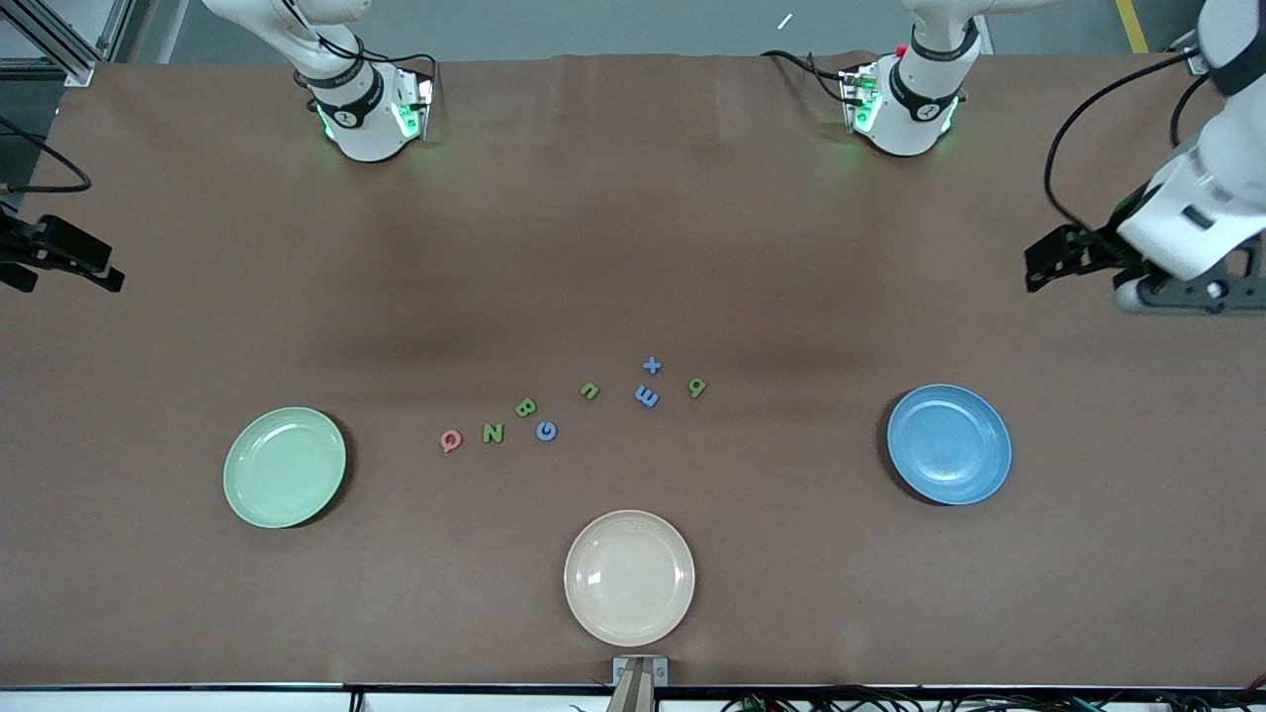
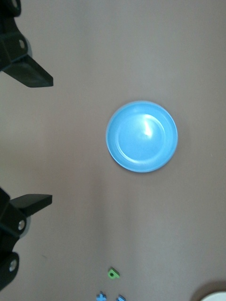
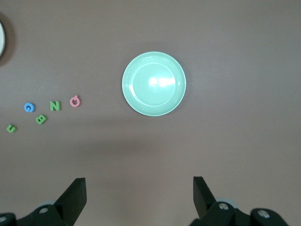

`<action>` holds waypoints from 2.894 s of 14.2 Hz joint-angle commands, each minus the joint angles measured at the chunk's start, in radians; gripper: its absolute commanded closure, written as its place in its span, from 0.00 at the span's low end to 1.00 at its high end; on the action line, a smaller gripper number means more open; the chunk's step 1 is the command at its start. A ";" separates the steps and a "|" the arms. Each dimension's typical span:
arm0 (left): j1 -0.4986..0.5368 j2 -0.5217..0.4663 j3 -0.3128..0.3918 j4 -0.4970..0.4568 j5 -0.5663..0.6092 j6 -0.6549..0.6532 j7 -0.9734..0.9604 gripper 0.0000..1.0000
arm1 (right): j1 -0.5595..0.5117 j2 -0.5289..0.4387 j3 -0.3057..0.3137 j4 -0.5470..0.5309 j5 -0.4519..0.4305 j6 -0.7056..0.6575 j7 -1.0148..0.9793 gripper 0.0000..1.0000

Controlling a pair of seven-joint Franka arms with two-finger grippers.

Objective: Sort upper and lower case letters into plates
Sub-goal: 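Reach both grippers from rest toward the row of foam letters, then grasp the pink G with the right gripper while the left gripper grasps green b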

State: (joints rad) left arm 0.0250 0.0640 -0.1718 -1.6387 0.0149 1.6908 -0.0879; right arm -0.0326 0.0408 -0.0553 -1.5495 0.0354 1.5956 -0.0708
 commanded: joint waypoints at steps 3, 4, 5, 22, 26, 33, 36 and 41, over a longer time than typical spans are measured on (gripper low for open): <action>-0.134 0.170 -0.011 0.052 0.011 0.102 -0.165 0.00 | 0.049 0.137 0.008 0.019 0.020 0.010 -0.004 0.00; -0.152 0.215 -0.011 0.083 0.011 0.102 -0.203 0.00 | 0.063 0.163 0.008 0.023 0.021 0.035 -0.007 0.00; -0.187 0.255 -0.011 0.109 0.011 0.104 -0.242 0.00 | 0.071 0.180 0.009 0.022 0.024 0.058 -0.009 0.00; -0.477 0.651 0.008 0.258 0.028 0.409 -0.823 0.11 | 0.344 0.640 0.006 0.009 0.054 0.509 0.309 0.00; -0.511 0.685 0.008 0.238 0.030 0.432 -0.927 0.20 | 0.364 0.682 0.006 -0.032 0.055 0.576 0.309 0.00; -0.533 0.727 0.009 0.189 0.031 0.437 -1.194 0.30 | 0.376 0.700 0.008 -0.087 0.064 0.669 0.310 0.00; -0.543 0.728 0.009 0.125 0.031 0.542 -1.296 0.33 | 0.384 0.705 0.006 -0.087 0.066 0.669 0.310 0.09; -0.543 0.734 0.008 0.112 0.107 0.559 -1.332 0.34 | 0.384 0.705 0.006 -0.086 0.064 0.664 0.309 0.45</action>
State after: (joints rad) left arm -0.5103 0.8081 -0.1721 -1.5108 0.0639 2.2331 -1.3717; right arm 0.3408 0.7515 -0.0408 -1.6193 0.0845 2.2493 0.2283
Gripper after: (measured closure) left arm 0.335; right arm 0.291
